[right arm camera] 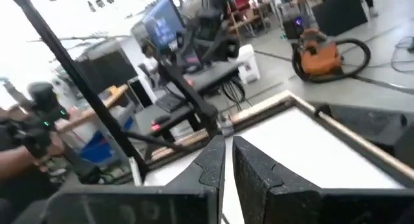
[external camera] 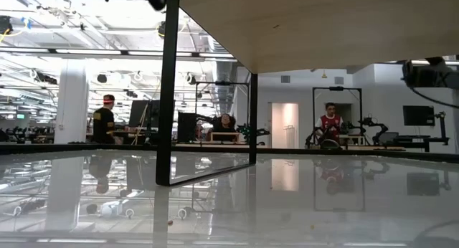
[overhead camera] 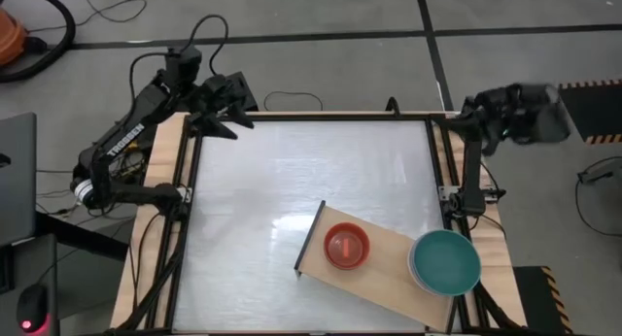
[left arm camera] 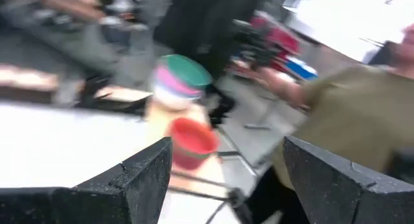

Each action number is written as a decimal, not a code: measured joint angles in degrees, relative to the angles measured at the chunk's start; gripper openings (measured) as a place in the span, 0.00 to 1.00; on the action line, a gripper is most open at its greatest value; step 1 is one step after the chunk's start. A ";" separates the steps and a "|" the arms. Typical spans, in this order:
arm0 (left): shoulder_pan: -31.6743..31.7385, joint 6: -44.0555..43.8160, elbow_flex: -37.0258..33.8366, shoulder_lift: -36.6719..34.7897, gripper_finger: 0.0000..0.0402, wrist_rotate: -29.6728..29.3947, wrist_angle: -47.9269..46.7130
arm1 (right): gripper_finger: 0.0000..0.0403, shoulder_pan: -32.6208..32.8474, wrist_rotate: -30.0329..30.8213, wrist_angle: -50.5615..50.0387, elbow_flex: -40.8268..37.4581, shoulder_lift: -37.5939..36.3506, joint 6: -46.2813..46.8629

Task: Place and stack bowls onto a shelf
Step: Return to Home Position

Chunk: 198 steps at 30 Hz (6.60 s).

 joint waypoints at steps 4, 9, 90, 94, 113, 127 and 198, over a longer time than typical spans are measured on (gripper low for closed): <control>0.44 0.44 -2.83 -0.30 0.69 -6.97 -0.38 | 0.15 0.14 0.16 1.61 -9.65 -2.89 12.21; -1.24 0.44 -4.71 -0.29 0.69 -13.59 -0.07 | 0.15 0.05 0.48 16.09 -19.34 -1.96 19.37; -44.96 -21.22 -73.51 -55.57 0.69 -64.47 72.98 | 0.15 -58.64 -55.85 130.83 -73.34 -16.88 -45.52; -44.05 -21.99 -72.66 -59.07 0.69 -63.32 71.79 | 0.15 -62.42 -58.19 128.27 -67.54 -18.77 -51.84; -36.56 -20.53 -74.94 -68.25 0.69 -63.89 44.57 | 0.15 -62.43 -50.12 75.06 -60.29 -20.67 -43.68; -36.58 -11.69 -75.05 -68.27 0.69 -62.85 32.27 | 0.15 -63.49 -50.22 87.65 -77.19 -19.62 -50.58; -28.89 -11.58 -74.76 -68.25 0.69 -78.82 28.59 | 0.15 -71.72 -51.84 86.58 -77.43 -20.11 -54.68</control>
